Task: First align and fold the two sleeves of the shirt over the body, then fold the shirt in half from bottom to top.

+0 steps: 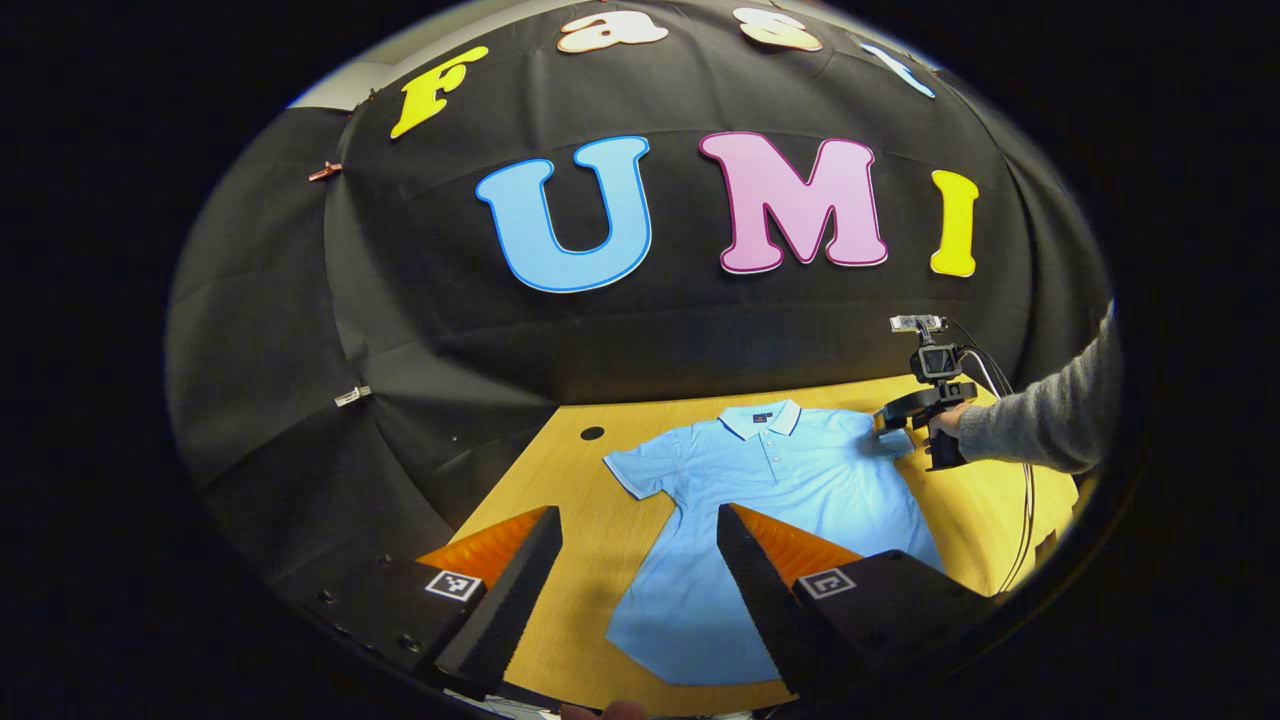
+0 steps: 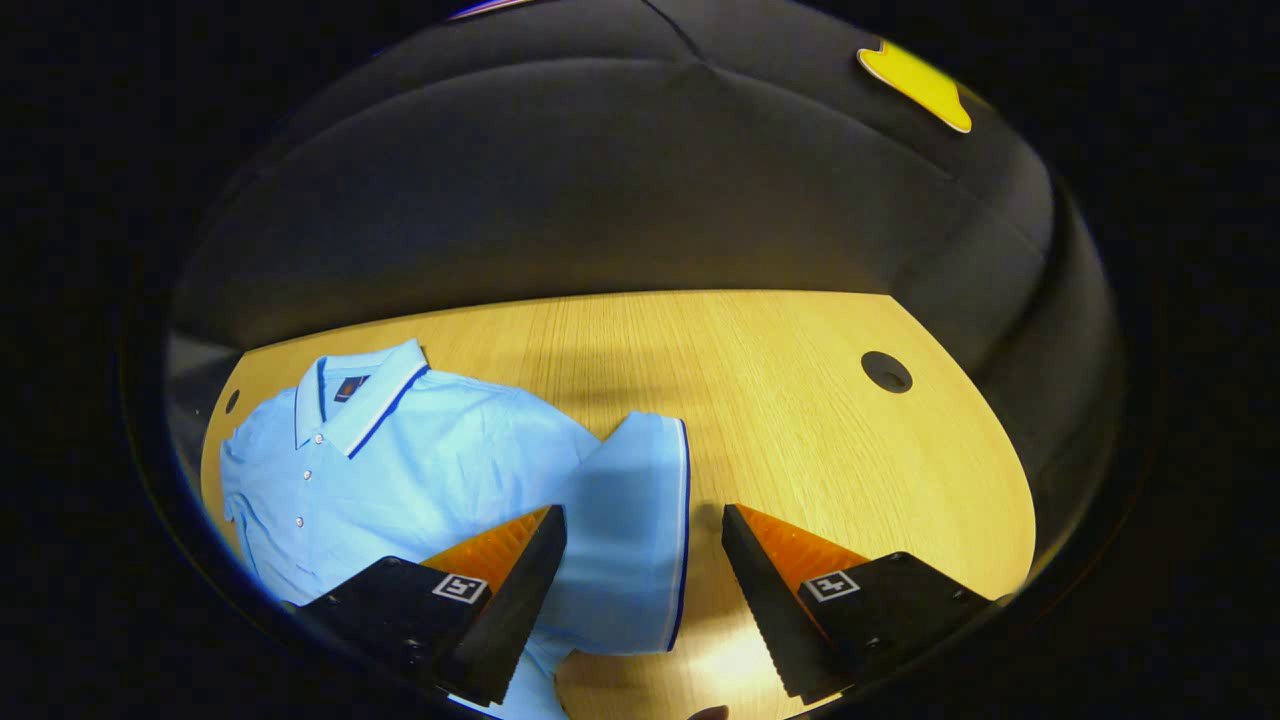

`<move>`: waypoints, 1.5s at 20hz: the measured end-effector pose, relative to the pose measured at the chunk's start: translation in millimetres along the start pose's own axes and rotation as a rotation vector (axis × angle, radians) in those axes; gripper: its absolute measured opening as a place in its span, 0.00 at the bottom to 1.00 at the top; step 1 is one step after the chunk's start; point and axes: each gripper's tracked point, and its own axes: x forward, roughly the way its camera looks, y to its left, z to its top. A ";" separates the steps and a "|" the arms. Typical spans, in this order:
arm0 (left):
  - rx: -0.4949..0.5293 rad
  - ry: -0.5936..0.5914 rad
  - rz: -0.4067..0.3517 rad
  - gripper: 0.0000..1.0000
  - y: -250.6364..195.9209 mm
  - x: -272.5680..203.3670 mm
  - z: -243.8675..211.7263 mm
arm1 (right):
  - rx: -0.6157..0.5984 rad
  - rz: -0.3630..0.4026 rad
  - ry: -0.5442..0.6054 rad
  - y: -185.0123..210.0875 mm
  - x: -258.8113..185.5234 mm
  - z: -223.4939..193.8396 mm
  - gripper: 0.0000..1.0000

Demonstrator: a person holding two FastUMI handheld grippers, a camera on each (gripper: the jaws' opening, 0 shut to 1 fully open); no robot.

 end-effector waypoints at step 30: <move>-0.028 0.006 0.026 0.99 27.5 -4.0 -15.0 | -0.146 0.313 -0.181 156.9 -86.9 39.3 0.05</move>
